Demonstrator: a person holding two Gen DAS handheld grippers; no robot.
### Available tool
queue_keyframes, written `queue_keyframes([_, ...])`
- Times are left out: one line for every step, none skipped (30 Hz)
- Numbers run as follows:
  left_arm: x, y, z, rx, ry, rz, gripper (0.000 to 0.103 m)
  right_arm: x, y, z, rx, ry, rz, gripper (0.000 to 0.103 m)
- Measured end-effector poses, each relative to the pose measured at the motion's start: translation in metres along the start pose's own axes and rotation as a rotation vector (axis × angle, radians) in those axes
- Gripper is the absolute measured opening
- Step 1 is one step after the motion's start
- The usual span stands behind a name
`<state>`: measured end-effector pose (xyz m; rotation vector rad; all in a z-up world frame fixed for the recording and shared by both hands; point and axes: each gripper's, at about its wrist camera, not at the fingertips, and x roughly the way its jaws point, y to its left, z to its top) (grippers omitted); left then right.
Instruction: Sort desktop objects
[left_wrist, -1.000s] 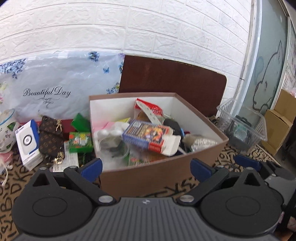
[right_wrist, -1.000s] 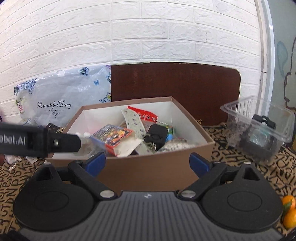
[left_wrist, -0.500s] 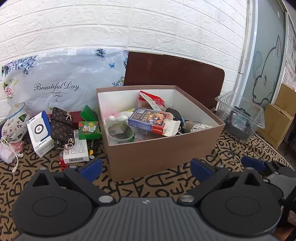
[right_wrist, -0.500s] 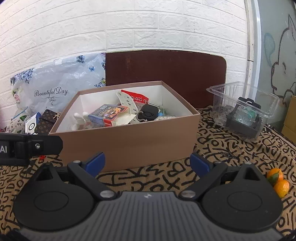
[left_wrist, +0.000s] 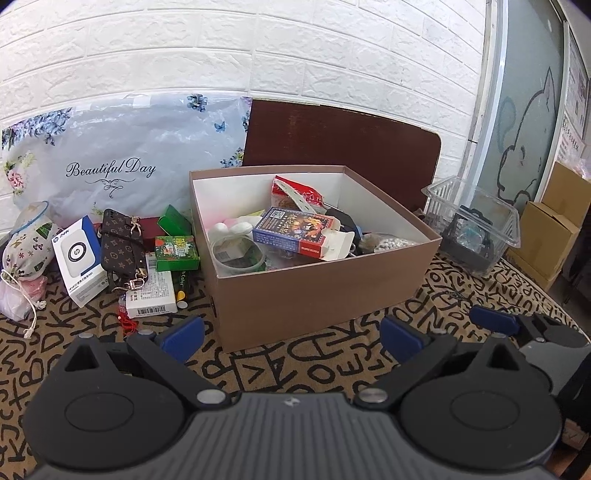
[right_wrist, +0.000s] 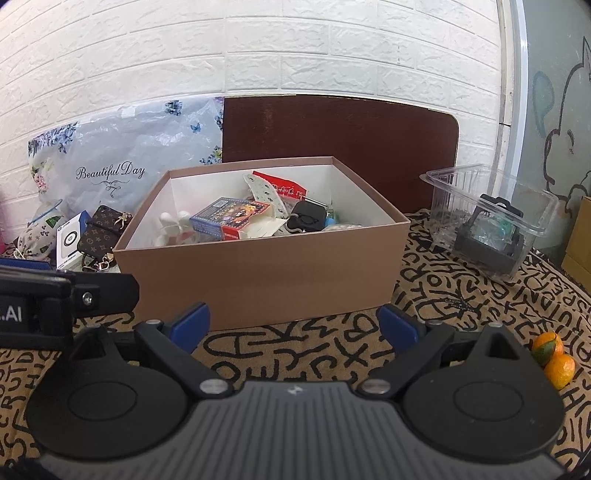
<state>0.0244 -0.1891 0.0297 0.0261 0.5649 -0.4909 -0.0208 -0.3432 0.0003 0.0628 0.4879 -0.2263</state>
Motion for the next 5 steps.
queue_keyframes([-0.0008, -0.0001, 0.0001, 0.003, -0.002, -0.004, 0.103, 0.0002, 0.0005, -0.0001, 0.000, 0.001, 0.000, 0.096])
queue_keyframes([-0.0017, -0.0001, -0.0002, 0.006, -0.006, -0.011, 0.103, 0.0004, 0.0015, 0.0000, -0.001, 0.003, 0.000, 0.096])
queue_keyframes([-0.0026, 0.0002, -0.0001, 0.007, -0.010, -0.020, 0.103, 0.0007, 0.0023, 0.0002, -0.002, 0.005, 0.000, 0.096])
queue_keyframes([-0.0029, 0.0004, 0.0004, 0.006, -0.010, -0.024, 0.103, 0.0009, 0.0028, 0.0004, -0.002, 0.005, 0.000, 0.096])
queue_keyframes([-0.0031, 0.0001, 0.0007, 0.004, -0.008, -0.024, 0.103, 0.0010, 0.0034, 0.0005, -0.002, 0.005, 0.000, 0.096])
